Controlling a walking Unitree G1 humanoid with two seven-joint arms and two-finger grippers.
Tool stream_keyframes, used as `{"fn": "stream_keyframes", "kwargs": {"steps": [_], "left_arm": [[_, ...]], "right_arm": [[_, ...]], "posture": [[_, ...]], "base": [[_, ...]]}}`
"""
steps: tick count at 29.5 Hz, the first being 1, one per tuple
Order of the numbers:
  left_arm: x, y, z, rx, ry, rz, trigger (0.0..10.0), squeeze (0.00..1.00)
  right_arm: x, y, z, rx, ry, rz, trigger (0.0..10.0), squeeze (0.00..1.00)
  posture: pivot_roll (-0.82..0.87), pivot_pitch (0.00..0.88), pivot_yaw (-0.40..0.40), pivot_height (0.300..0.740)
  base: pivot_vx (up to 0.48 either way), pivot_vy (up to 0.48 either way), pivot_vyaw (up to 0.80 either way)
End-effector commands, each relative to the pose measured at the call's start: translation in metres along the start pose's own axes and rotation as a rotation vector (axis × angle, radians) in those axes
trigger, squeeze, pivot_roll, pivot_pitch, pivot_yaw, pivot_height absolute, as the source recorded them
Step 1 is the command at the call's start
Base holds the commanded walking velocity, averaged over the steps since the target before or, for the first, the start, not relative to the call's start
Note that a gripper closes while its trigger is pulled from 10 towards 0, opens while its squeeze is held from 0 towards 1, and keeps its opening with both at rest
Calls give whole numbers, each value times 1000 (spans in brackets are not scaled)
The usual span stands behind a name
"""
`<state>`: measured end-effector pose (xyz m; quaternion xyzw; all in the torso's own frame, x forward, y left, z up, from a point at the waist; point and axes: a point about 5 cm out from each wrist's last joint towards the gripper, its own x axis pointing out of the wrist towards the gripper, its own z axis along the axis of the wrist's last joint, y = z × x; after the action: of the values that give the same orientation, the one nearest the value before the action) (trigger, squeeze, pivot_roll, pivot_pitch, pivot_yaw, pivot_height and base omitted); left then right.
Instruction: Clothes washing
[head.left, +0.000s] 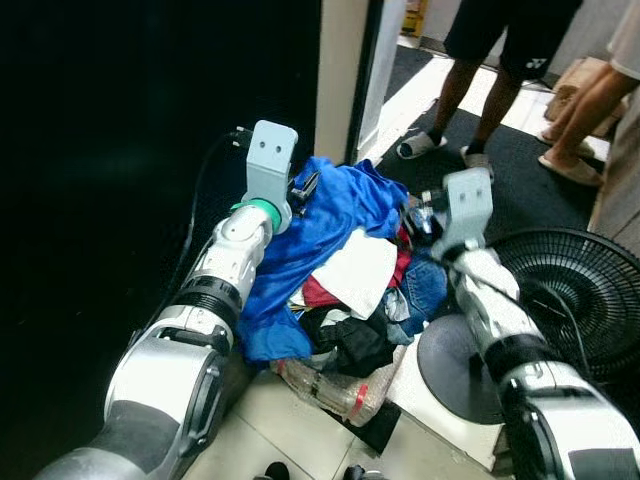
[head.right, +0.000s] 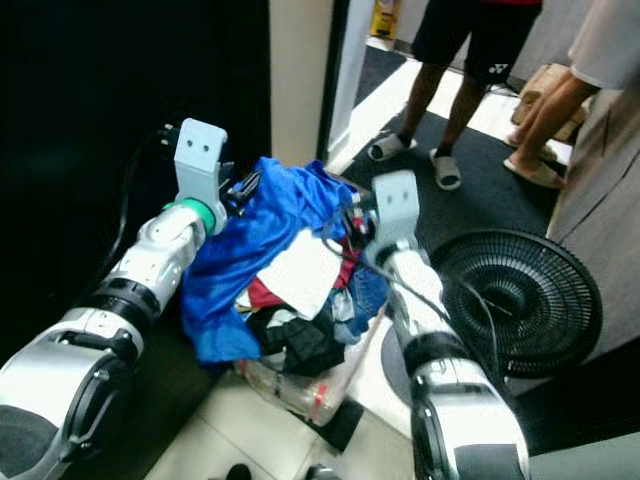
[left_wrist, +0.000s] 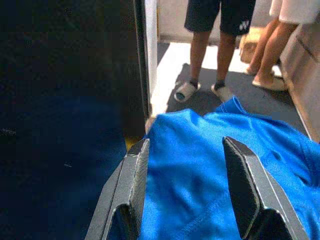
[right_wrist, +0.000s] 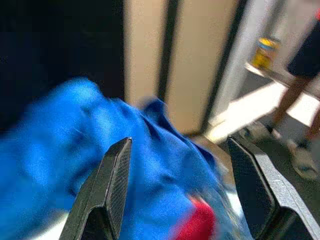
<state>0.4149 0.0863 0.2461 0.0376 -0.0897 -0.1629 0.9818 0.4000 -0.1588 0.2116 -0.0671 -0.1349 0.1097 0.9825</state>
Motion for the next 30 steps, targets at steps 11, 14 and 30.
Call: {"fn": "stream_keyframes", "kwargs": {"steps": [11,14,30], "left_arm": [[-15,33,-9,-5,8,102,10000,0],[-17,36,-9,-6,10,117,10000,0],[-22,47,-8,-18,19,144,10000,0]], "right_arm": [[-6,24,-34,49,184,60,10000,0],[-9,23,-41,52,229,69,10000,0],[-4,37,-37,93,204,121,10000,0]], "posture": [[74,192,-49,740],[77,207,-50,740],[87,229,-37,740]], "base": [[0,0,0],[0,0,0],[0,0,0]]}}
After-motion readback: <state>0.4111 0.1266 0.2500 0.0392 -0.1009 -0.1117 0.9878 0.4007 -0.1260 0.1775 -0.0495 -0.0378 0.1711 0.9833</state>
